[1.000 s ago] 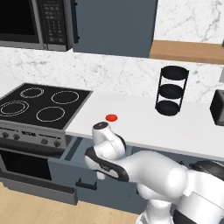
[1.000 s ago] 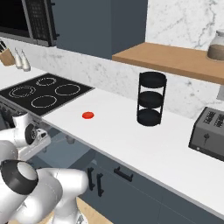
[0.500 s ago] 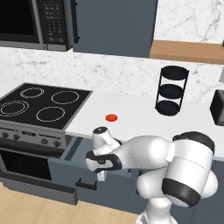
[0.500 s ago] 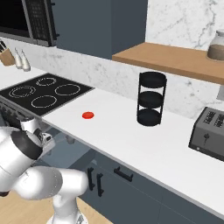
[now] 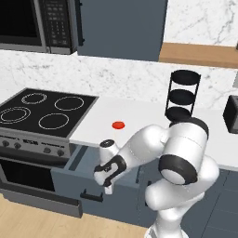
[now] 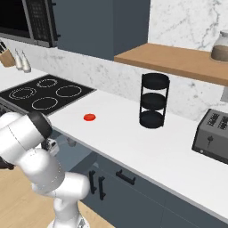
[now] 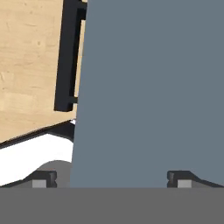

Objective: Pick the measuring cup from the drawer and place it on the counter.

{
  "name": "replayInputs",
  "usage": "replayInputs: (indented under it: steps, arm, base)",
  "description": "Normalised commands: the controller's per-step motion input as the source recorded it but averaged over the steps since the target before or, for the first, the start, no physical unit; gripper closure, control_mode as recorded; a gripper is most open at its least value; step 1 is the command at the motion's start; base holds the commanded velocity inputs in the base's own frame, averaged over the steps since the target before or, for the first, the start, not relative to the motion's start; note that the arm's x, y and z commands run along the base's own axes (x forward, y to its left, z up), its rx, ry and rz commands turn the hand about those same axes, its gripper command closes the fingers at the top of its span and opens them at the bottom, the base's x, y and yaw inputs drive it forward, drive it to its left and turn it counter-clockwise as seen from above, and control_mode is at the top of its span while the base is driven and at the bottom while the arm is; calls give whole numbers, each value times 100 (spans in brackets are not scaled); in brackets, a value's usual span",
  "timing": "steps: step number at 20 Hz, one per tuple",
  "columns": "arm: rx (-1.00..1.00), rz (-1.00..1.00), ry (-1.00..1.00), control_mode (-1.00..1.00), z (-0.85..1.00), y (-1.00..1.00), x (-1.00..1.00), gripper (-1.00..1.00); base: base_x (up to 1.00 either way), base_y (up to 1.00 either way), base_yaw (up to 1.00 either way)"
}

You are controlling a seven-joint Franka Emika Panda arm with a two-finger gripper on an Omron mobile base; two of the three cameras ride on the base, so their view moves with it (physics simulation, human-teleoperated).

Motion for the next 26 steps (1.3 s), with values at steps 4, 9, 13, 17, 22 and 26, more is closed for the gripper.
replayInputs:
  steps: [4, 9, 13, 17, 22, 26]
  arm:
    - [0, 5, 4, -100, -12, -6, -54, -100]
    - [0, 6, 0, -100, -11, -15, -100, -100]
    - [0, 6, 0, -100, -12, -19, -100, -100]
    - [0, 4, 2, -100, -2, -11, -100, -100]
    - [0, 1, 1, -100, 13, 0, -100, -100]
    - [0, 0, -3, -100, 87, 32, -94, -100]
  base:
    - [0, 0, 0]
    - [0, 0, 0]
    - [0, 0, 0]
    - [0, 0, 0]
    - [0, 0, 0]
    - [0, 0, 0]
